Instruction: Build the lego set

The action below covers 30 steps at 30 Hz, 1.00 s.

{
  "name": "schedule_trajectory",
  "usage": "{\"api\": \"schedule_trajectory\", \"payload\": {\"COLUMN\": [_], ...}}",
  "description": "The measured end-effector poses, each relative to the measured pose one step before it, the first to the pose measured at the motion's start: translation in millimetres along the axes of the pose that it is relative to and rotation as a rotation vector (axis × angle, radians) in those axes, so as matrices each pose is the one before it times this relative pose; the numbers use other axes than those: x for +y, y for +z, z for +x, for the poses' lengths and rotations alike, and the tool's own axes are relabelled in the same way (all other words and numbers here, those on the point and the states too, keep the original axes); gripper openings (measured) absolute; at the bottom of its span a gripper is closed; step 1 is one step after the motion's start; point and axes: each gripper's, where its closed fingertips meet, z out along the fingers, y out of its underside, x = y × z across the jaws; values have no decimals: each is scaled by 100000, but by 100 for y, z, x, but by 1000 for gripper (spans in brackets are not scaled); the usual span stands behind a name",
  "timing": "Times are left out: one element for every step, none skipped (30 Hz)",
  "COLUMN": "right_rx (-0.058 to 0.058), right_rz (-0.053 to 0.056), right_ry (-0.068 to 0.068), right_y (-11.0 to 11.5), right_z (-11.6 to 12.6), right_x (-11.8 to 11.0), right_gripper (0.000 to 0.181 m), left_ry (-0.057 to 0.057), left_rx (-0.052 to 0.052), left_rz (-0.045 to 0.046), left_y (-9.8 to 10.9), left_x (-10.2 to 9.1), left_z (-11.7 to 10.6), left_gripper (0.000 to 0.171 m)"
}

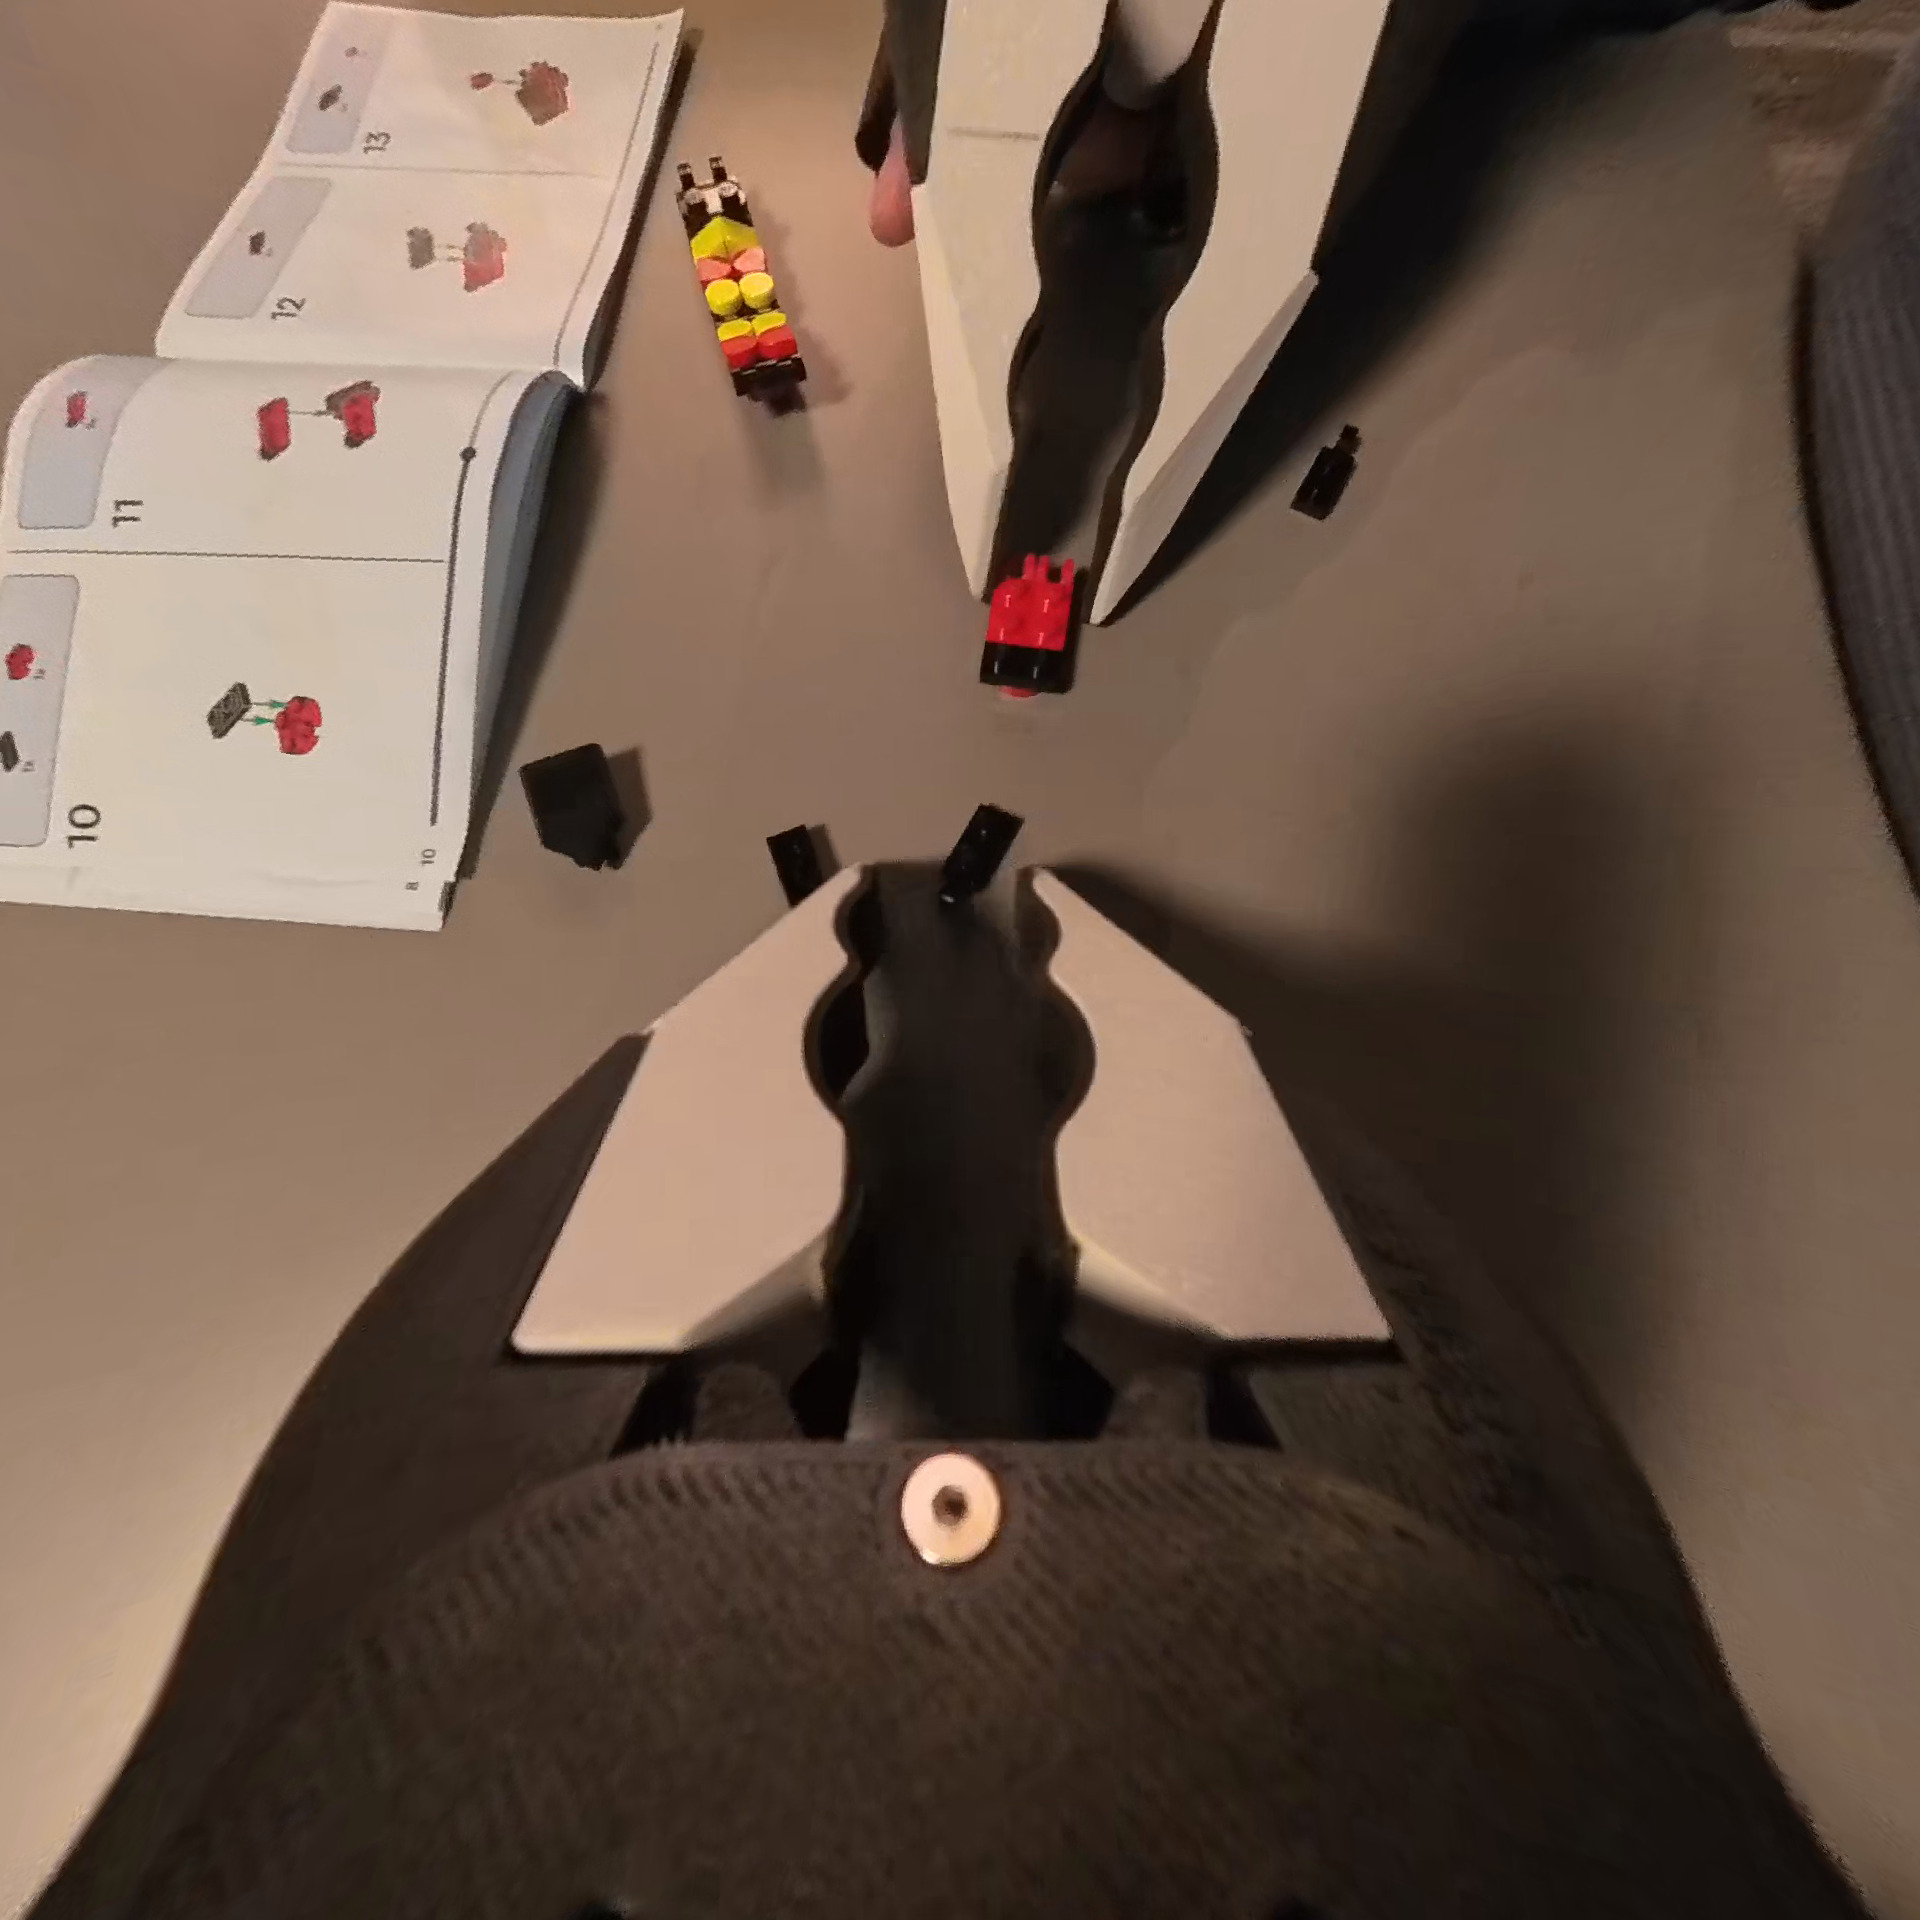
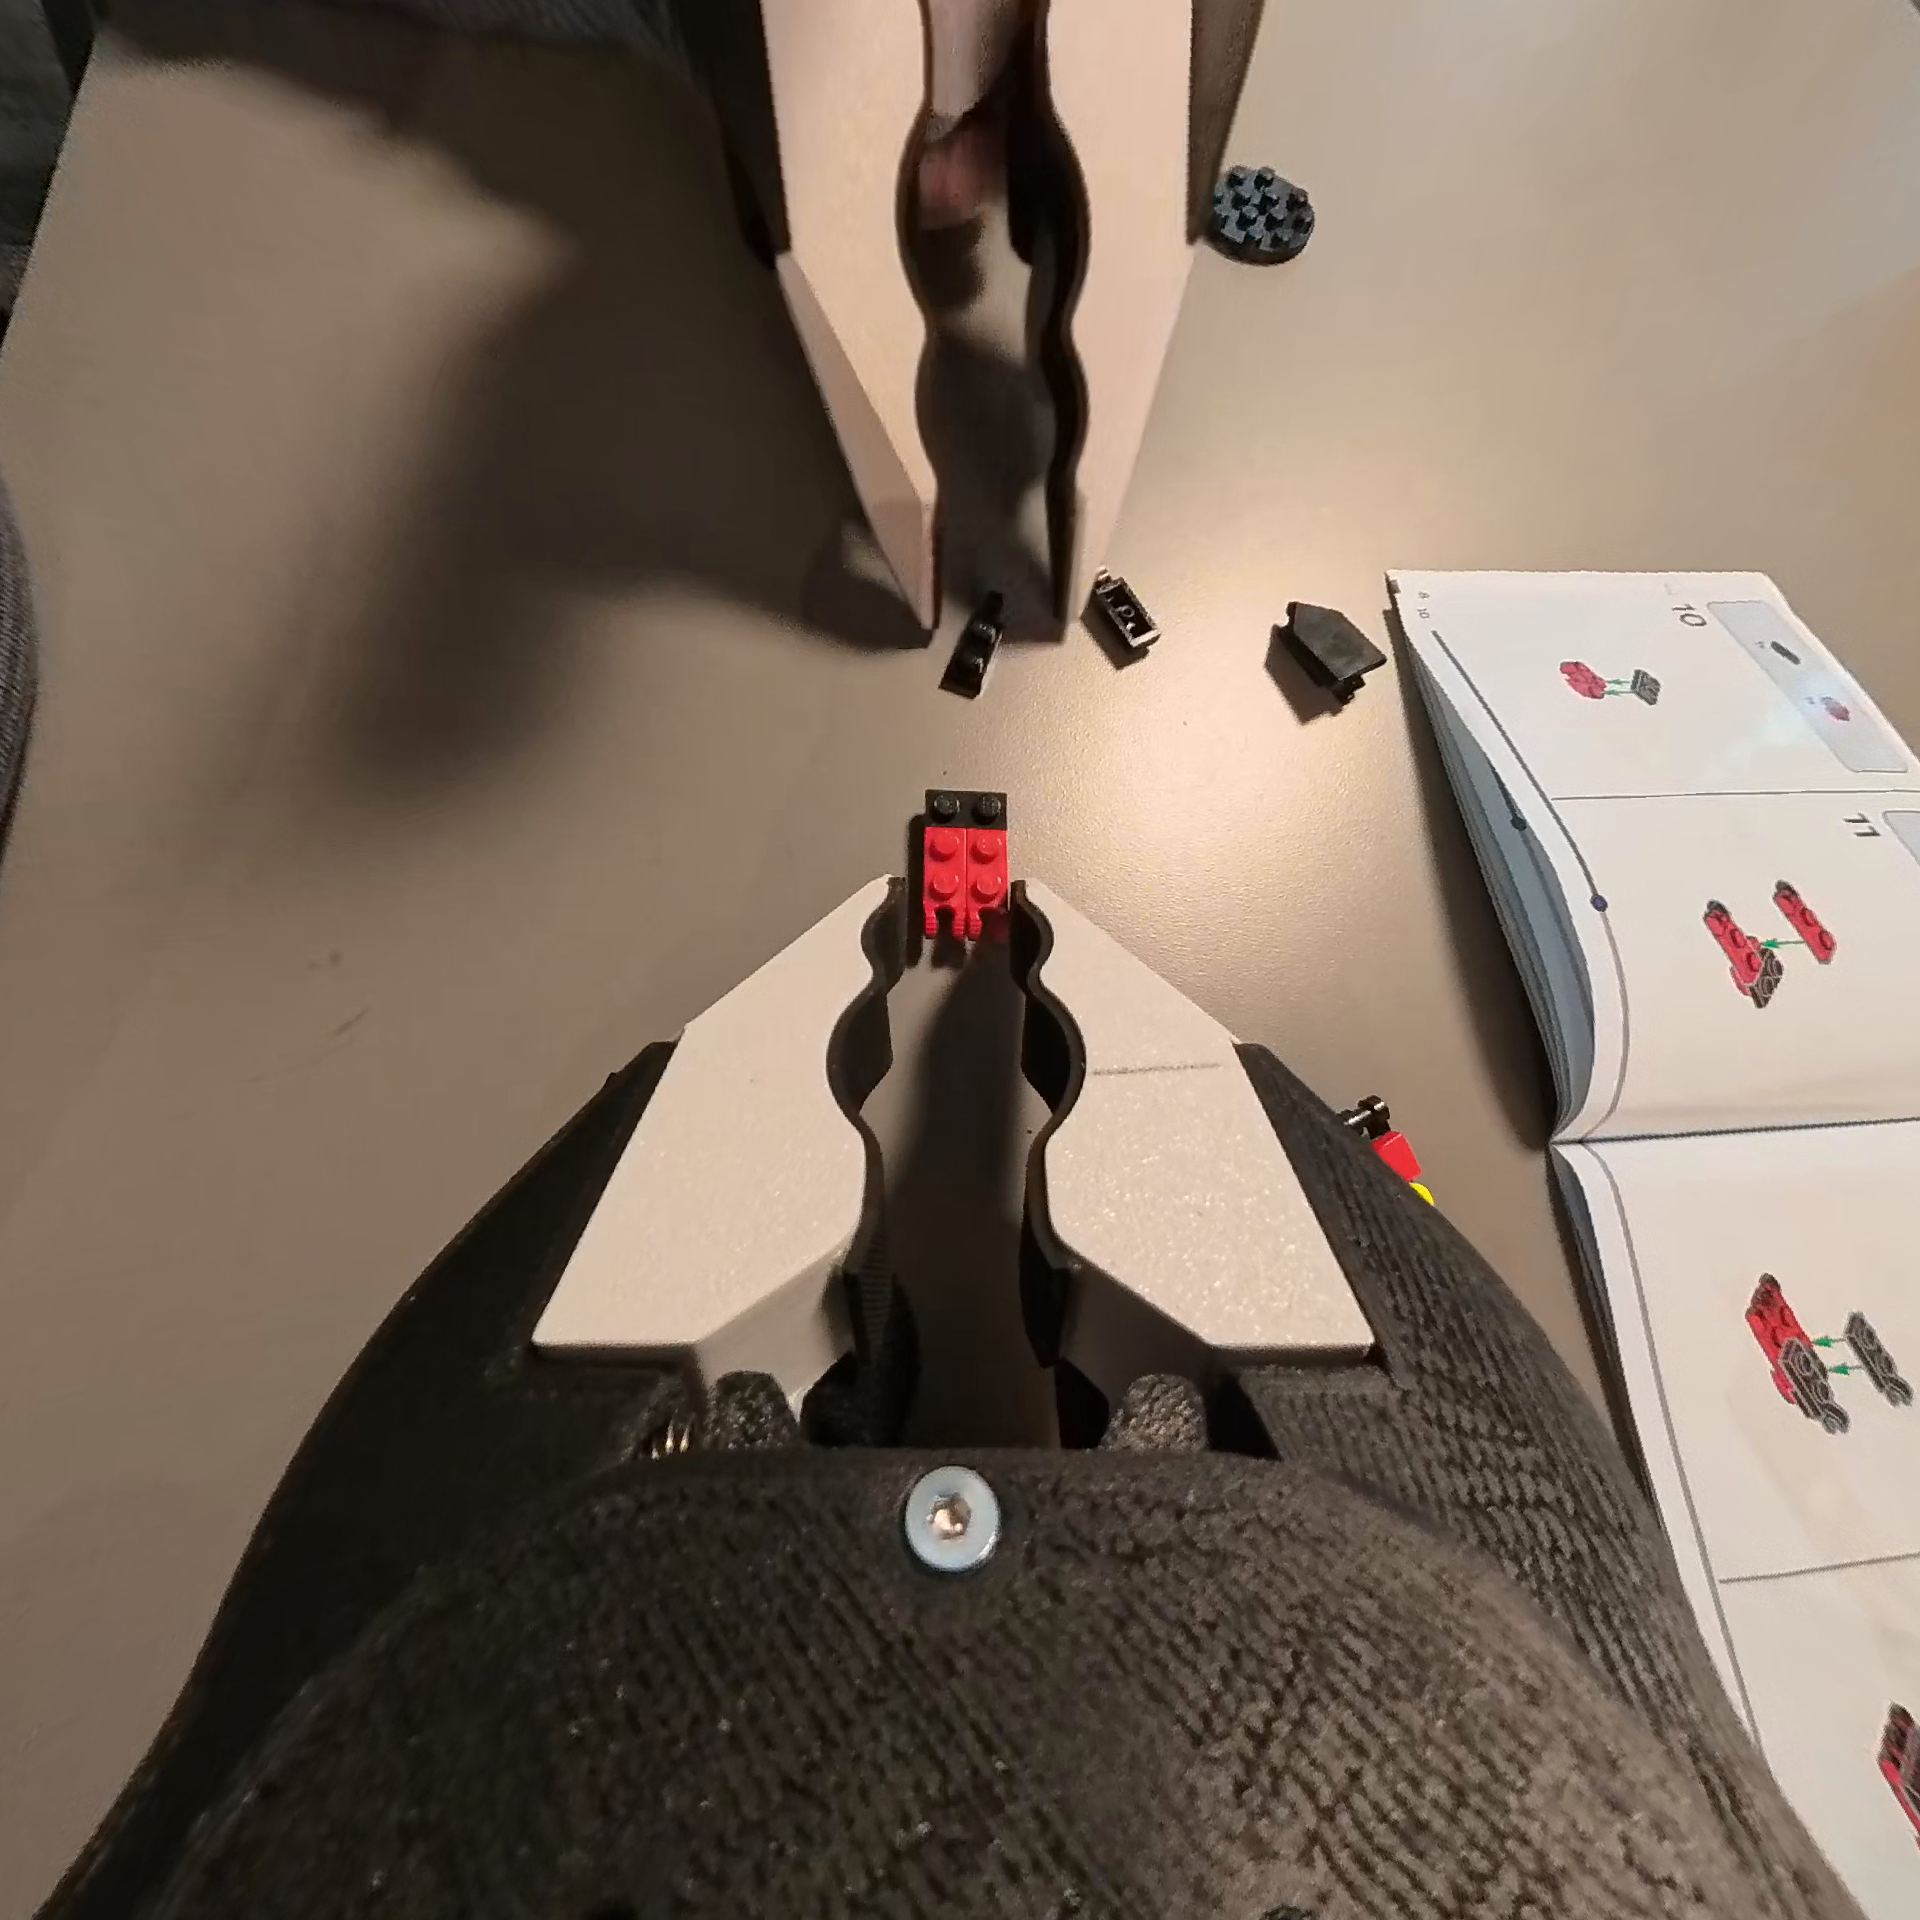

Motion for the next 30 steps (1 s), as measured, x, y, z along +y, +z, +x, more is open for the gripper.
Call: {"api": "schedule_trajectory", "payload": {"right_rx": [-224,-375,-528,-438,-205,-267,-239,-239,-369,-249,168,51,-9,29,16,24,66,76,62,42,-6,-34,-22,29,61,48,18,-9,-35,-35], "right_rz": [-7,-28,-49,-59,-46,-21,-9,14,28,32,8,-1,-4,4,-2,0,6,15,21,12,2,-1,-2,2,6,4,5,2,-4,-2], "right_ry": [-50,40,71,137,255,245,136,-109,-423,-505,-256,-117,-71,-48,-35,-38,-111,-194,-195,-110,-42,-1,15,-37,-77,-62,-26,9,42,46], "right_y": [-1,16,8,10,9,0,0,-3,0,4,-8,-1,3,-4,3,-7,0,-3,-3,0,-7,0,0,3,-10,-4,4,0,-4,4], "right_z": [-28,-38,-61,-45,-6,-10,-21,-39,-89,-75,-8,-7,-5,-6,-4,1,-5,-12,-13,-9,-3,-5,-4,-2,1,-3,-4,-2,1,5], "right_x": [1,5,0,13,1,6,3,0,-9,-13,0,-2,-3,1,-3,5,-3,-3,-4,-4,5,0,0,-4,-7,1,-4,0,4,-1], "right_gripper": [18,17,16,15,15,15,15,15,14,14,14,14,14,14,14,14,14,14,14,14,14,14,14,14,14,14,14,14,14,14], "left_ry": [1664,1922,1402,730,278,-537,-650,-307,206,-154,-1672,-2982,-2812,-1066,343,995,427,267,-55,-174,-182,-342,-604,-682,-602,-455,-186,-84,-146,-92], "left_rx": [-202,-179,287,502,506,383,281,-1015,-2119,-785,1279,2585,2761,1292,-1123,-1356,-1096,-243,307,959,965,718,196,131,232,-64,150,267,226,-92], "left_rz": [153,132,-37,-227,-174,-33,-49,207,1808,3601,3913,2501,760,-160,364,818,377,-109,-443,-560,-523,-209,-202,-594,-636,-501,-608,-937,-1168,-963], "left_y": [16,41,59,61,42,-9,-6,-5,-33,-10,82,250,377,406,322,217,174,156,165,143,100,66,25,7,-8,-5,18,45,70,77], "left_x": [-43,-54,-43,-14,2,2,1,-50,-348,-717,-838,-656,-385,-221,-288,-319,-227,-100,19,54,29,-15,10,94,106,94,90,126,152,126], "left_z": [53,69,93,103,77,5,-10,-158,-272,-64,196,338,356,222,-43,-49,-41,28,57,116,122,78,-11,-21,-10,-32,16,44,41,-13], "left_gripper": [26,25,21,13,8,8,8,8,8,7,7,7,7,7,7,7,7,7,7,7,7,8,8,8,8,8,8,8,8,8]}}
